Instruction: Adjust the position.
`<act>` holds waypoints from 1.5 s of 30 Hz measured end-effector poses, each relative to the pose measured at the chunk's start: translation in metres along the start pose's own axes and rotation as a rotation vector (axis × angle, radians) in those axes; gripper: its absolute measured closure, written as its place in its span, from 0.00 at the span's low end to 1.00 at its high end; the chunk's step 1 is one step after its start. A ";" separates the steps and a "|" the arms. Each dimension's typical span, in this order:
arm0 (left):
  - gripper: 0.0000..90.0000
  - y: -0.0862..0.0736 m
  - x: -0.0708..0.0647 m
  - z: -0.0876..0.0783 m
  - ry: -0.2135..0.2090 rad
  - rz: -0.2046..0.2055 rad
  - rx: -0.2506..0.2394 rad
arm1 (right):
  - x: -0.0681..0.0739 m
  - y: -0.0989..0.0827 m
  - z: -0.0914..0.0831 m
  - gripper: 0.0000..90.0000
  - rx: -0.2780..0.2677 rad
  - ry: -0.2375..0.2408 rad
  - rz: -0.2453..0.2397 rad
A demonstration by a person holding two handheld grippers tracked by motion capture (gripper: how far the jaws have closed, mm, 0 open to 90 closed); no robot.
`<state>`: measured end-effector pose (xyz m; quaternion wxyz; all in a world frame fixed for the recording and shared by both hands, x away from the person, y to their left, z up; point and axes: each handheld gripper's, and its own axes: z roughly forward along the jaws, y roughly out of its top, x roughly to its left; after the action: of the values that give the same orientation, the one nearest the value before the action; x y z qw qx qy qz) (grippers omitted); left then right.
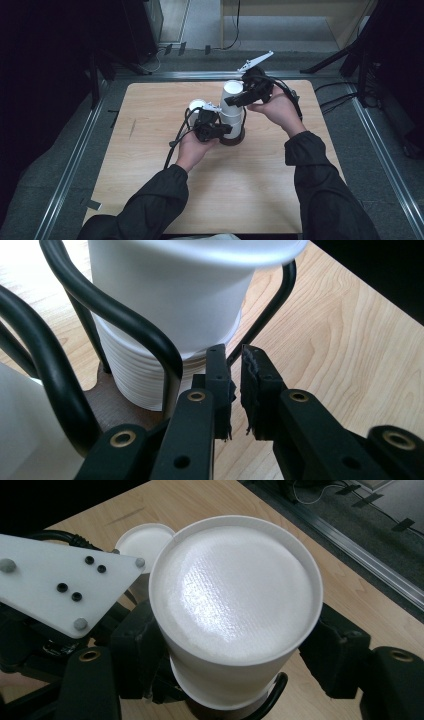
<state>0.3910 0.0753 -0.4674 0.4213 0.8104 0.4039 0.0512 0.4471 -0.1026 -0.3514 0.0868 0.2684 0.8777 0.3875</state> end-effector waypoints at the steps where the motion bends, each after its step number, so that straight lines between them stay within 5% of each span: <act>1: 0.91 0.000 0.000 0.000 0.002 -0.001 0.000 | 0.000 0.001 -0.002 0.35 -0.002 0.002 0.003; 21: 0.86 0.000 0.001 -0.002 -0.018 -0.002 0.017 | 0.004 0.018 -0.051 0.35 -0.027 0.022 0.022; 33: 0.76 -0.001 0.000 -0.016 -0.095 0.027 0.027 | 0.013 -0.004 -0.077 0.35 0.005 0.049 -0.032; 41: 0.64 -0.005 -0.002 -0.029 -0.142 0.073 0.065 | 0.024 -0.026 -0.077 0.35 0.015 0.077 -0.052; 45: 0.59 -0.009 -0.001 -0.036 -0.172 0.098 0.042 | 0.028 -0.036 -0.075 0.35 0.017 0.089 -0.073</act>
<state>0.3698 0.1006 -0.4506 0.4344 0.8392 0.3272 -0.0066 0.3818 -0.1550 -0.3248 0.0596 0.2194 0.8931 0.3882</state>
